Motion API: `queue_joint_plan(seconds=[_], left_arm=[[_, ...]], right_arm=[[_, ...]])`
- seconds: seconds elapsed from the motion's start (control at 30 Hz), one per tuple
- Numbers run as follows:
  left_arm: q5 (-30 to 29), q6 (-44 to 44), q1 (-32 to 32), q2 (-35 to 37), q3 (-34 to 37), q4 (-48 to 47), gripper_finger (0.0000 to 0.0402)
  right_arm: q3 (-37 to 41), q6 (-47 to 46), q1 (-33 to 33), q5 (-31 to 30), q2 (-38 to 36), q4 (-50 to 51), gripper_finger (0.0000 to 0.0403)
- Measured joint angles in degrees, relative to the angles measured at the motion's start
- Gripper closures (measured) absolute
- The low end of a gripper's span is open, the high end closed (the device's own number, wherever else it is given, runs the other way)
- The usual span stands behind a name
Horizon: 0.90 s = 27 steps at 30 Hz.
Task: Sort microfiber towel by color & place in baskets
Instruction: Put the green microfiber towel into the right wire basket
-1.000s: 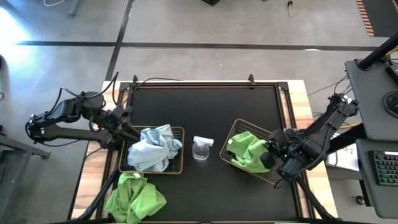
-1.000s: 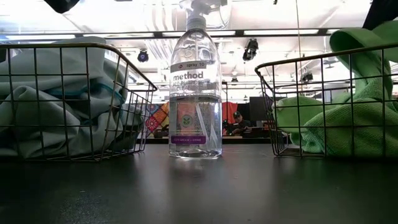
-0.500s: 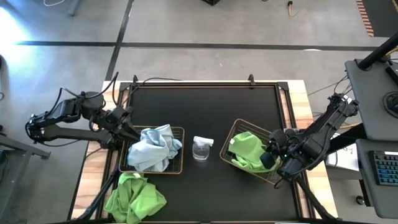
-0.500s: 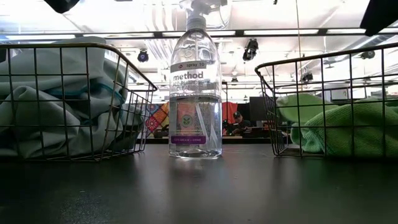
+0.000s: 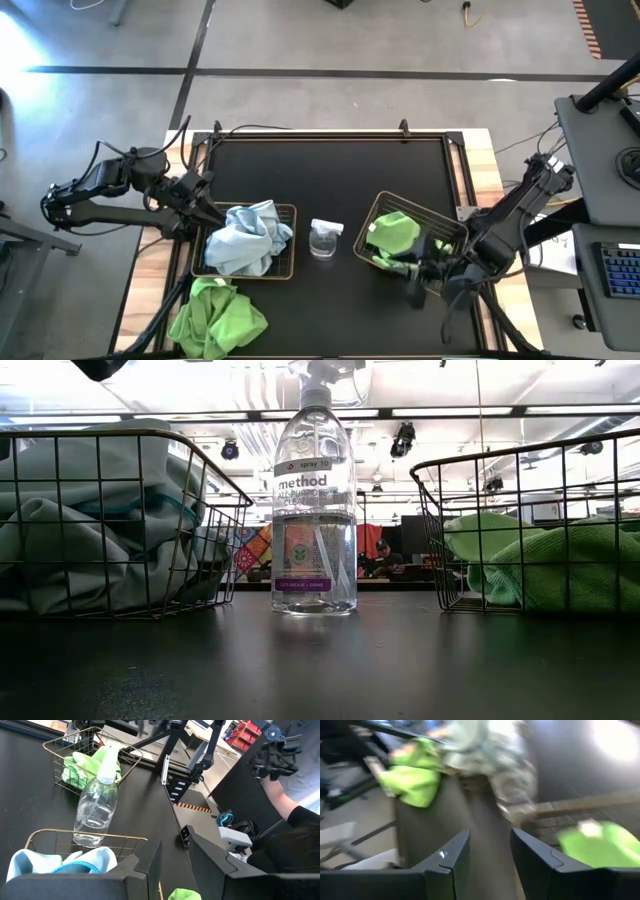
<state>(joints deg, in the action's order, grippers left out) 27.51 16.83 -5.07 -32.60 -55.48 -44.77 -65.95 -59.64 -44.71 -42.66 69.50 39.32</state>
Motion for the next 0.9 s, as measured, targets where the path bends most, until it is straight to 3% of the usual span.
queue_joint_plan(seconds=[0.2, 0.37, 0.43, 0.67, 0.9], left_arm=[[2.92, -3.19, -0.01, -0.04, 0.00, -0.01, 0.0317], [21.88, -9.02, -0.01, -0.47, 0.02, 0.00, 0.0317], [25.85, -10.19, 0.04, -0.46, 0.03, 0.03, 0.0317], [22.55, -9.76, 0.85, 0.50, 5.40, 2.01, 0.0317], [22.50, -2.83, 5.20, 0.51, 15.72, 18.12, 0.0317]], right_arm=[[0.00, 18.67, 0.00, 0.68, 3.02, -17.28, 0.0283], [0.00, 20.09, 0.00, 0.98, 3.73, -17.76, 0.0287], [0.00, 19.54, 0.00, 1.08, 3.74, -16.84, 0.0286], [0.00, 19.39, 0.00, 1.08, 3.74, -16.73, 0.0289], [0.02, 19.19, 0.00, 1.08, 3.74, -16.75, 0.0290]])
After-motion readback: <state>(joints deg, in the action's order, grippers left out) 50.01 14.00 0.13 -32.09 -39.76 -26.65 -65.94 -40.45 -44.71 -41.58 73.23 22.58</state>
